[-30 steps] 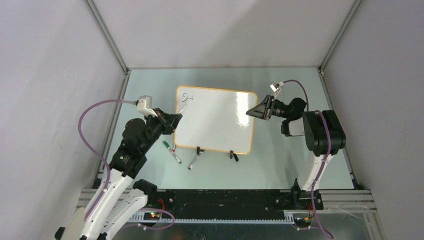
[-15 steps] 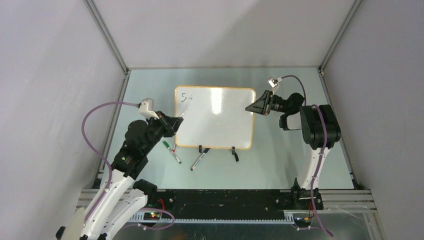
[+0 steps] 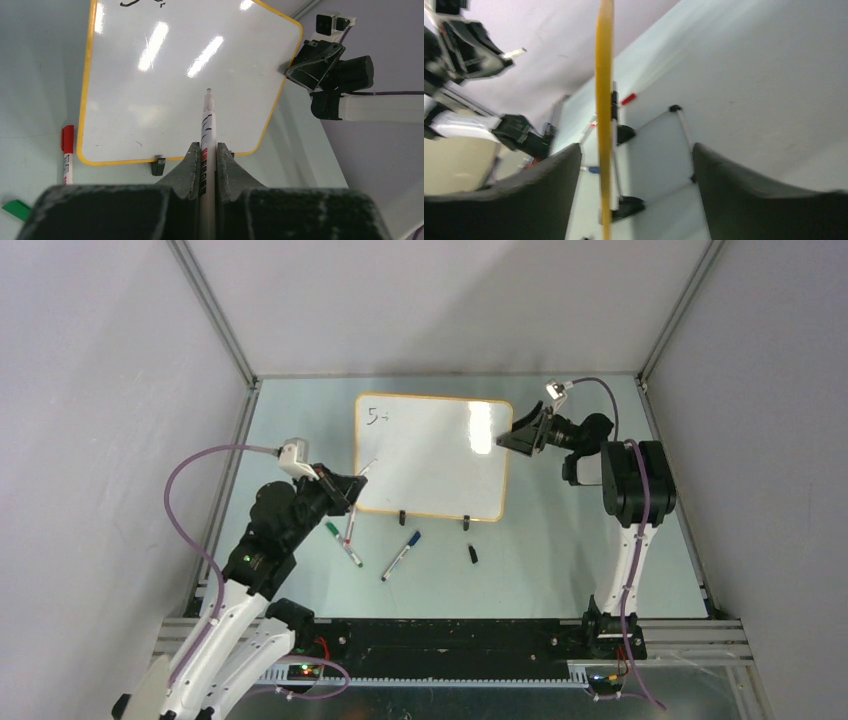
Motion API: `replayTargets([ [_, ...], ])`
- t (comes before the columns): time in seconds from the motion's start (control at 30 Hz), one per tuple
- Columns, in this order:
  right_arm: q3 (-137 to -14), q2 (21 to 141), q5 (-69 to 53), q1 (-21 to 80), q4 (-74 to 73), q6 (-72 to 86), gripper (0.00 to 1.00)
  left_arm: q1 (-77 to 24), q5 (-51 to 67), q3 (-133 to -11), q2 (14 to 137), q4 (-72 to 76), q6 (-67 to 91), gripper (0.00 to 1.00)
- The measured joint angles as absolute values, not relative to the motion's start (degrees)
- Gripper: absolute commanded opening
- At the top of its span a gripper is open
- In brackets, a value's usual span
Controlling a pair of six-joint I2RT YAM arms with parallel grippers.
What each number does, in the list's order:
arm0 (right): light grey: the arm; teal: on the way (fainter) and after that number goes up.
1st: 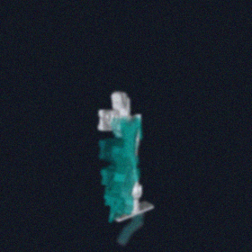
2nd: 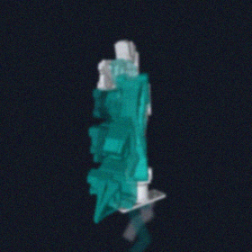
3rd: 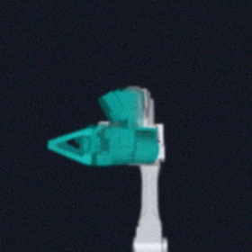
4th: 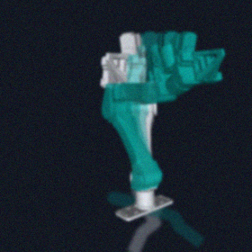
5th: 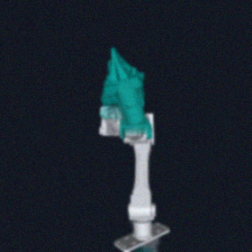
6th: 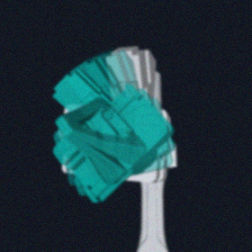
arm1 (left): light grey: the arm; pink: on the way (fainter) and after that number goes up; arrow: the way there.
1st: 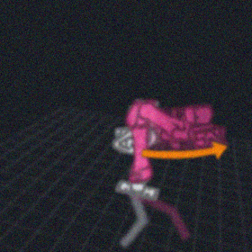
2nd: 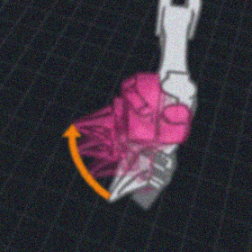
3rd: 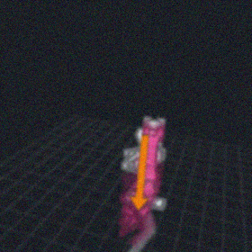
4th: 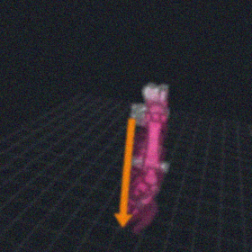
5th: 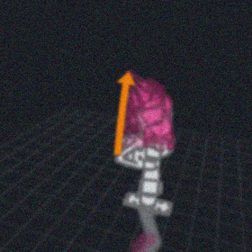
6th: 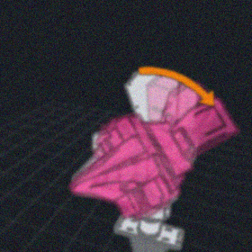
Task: Write a sentence on the whiteboard
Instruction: Put down the whiteboard on the whiteboard stand.
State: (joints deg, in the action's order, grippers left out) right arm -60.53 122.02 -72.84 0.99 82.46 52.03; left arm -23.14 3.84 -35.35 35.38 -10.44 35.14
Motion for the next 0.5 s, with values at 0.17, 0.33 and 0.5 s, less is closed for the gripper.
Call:
replayTargets([
  [0.17,-60.69,122.02,-72.44,-2.87,83.0,52.99,0.99,-23.14,3.92,-35.35,34.39,-10.48,35.14,0.0],
  [0.33,-60.69,121.23,-72.49,-6.57,82.96,55.66,0.99,-23.14,4.34,-35.35,33.87,-10.68,35.14,0.01],
  [0.5,-56.07,115.39,-71.16,-9.96,82.89,58.48,0.99,-23.14,4.73,-35.92,33.67,-12.43,35.11,0.01],
])
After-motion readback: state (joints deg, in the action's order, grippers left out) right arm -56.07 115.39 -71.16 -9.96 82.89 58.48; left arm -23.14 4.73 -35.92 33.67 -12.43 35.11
